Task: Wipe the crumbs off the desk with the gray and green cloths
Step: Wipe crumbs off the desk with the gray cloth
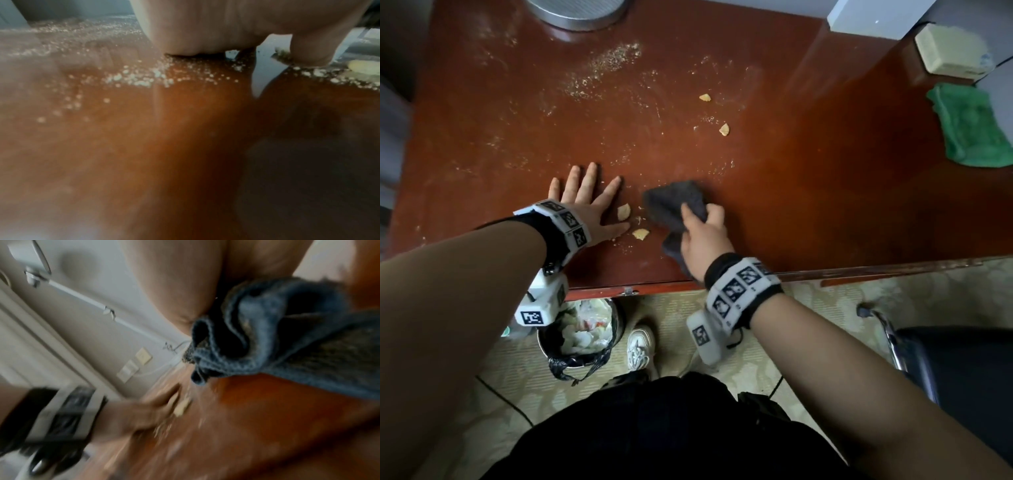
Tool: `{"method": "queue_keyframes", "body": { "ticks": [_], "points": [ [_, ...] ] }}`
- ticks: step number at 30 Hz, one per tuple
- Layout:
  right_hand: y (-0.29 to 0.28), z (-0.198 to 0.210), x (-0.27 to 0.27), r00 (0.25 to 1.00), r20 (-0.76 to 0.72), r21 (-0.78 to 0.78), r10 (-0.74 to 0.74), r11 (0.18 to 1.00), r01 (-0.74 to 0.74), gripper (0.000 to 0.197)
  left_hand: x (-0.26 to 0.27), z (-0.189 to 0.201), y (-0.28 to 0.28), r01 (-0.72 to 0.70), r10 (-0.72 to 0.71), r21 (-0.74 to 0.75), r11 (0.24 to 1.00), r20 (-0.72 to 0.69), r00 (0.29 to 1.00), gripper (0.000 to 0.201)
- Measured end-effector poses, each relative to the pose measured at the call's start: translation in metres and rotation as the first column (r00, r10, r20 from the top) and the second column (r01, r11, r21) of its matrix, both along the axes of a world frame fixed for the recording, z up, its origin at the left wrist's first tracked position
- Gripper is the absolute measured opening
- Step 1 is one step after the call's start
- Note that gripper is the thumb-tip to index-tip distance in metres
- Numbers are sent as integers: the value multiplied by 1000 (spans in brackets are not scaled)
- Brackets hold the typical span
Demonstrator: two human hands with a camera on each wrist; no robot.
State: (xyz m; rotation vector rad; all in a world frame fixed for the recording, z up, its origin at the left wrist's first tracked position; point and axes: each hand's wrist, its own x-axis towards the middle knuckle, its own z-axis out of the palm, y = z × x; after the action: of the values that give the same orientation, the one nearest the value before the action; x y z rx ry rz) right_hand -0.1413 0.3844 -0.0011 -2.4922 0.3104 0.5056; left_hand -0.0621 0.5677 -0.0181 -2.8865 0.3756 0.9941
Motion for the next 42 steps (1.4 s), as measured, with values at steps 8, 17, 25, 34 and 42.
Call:
{"method": "queue_keyframes", "body": {
  "ticks": [8, 17, 25, 34, 42],
  "points": [
    [-73, -4, 38, 913, 65, -307, -404, 862, 403, 43, 2, -2, 17, 46, -47, 8, 999, 8, 999, 77],
    [23, -12, 12, 953, -98, -171, 286, 939, -299, 68, 10, 5, 28, -48, 48, -25, 999, 13, 999, 58],
    [-42, 3, 49, 993, 113, -257, -19, 965, 47, 50, 11, -2, 30, -37, 37, -20, 999, 34, 999, 57],
    [-55, -12, 81, 987, -20, -359, -157, 923, 139, 56, 17, -5, 29, -42, 42, -17, 999, 21, 999, 59],
    [-32, -1, 60, 952, 14, -19, 305, 952, -305, 44, 30, -4, 21, -85, 86, 38, 996, -9, 996, 63]
  ]
}}
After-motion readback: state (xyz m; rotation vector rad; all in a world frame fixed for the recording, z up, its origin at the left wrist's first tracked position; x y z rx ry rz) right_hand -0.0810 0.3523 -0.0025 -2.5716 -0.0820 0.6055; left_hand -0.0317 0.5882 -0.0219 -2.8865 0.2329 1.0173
